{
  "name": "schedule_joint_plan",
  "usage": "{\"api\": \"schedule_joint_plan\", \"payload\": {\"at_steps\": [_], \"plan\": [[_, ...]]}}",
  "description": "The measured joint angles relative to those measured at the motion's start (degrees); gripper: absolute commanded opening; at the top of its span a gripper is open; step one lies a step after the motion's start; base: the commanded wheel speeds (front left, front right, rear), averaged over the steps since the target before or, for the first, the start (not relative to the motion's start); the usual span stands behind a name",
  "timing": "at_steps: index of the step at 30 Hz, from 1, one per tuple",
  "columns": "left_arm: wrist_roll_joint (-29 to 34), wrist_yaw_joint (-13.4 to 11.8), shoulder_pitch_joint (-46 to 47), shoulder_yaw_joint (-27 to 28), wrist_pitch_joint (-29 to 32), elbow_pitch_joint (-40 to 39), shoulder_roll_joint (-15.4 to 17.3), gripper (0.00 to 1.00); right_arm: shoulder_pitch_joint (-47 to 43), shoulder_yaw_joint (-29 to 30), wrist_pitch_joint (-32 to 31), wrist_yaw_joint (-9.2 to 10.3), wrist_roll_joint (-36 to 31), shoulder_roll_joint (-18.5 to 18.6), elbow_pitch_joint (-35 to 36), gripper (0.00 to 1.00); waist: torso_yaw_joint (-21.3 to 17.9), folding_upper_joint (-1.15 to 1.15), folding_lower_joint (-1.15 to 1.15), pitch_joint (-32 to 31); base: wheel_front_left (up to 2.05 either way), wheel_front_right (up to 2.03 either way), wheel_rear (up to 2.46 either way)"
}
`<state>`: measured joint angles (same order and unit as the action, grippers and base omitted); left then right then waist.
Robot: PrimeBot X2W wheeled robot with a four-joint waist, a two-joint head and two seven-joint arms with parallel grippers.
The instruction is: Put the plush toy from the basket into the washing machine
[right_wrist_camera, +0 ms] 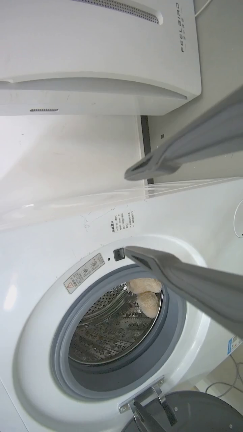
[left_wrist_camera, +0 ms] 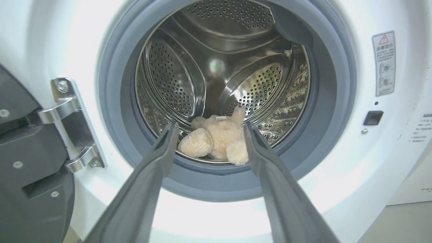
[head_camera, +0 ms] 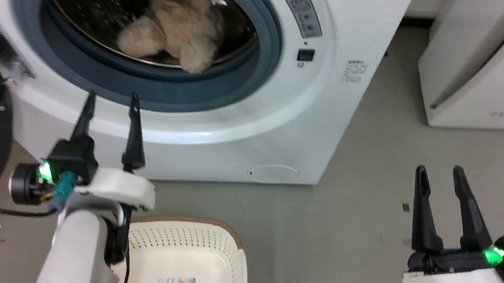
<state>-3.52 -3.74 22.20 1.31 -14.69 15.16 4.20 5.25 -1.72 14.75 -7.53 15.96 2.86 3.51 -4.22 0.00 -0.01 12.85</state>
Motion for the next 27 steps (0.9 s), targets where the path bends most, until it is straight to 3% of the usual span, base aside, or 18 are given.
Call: {"api": "schedule_joint_plan", "payload": {"at_steps": [13, 24, 25, 27], "plan": [[1.7, -0.2, -15.2, -3.1, 0.0, -3.1, -0.9, 1.0, -7.6, 2.2, 0.0, 0.0, -2.0, 0.0, -3.0, 1.0, 4.4, 0.0, 0.0, -10.2, 0.0, 0.0, 0.0], [1.8, -0.1, -20.4, -3.5, 0.0, -4.4, -1.1, 1.0, -10.0, 2.3, 0.0, 0.0, -1.9, 0.0, -3.9, 1.0, 5.4, 0.0, 0.0, -12.6, 0.0, 0.0, 0.0], [1.8, -0.1, -20.5, -3.5, 0.0, -4.4, -1.1, 0.0, -10.1, 2.3, 0.0, 0.0, -1.9, 0.0, -4.0, 0.0, 5.5, 0.0, 0.0, -12.6, 0.0, 0.0, 0.0], [1.8, -0.1, -20.5, -3.5, 0.0, -4.4, -1.1, 0.0, -10.1, 2.3, 0.0, 0.0, -1.9, 0.0, -4.0, 0.0, 5.5, 0.0, 0.0, -12.7, 0.0, 0.0, 0.0]]}}
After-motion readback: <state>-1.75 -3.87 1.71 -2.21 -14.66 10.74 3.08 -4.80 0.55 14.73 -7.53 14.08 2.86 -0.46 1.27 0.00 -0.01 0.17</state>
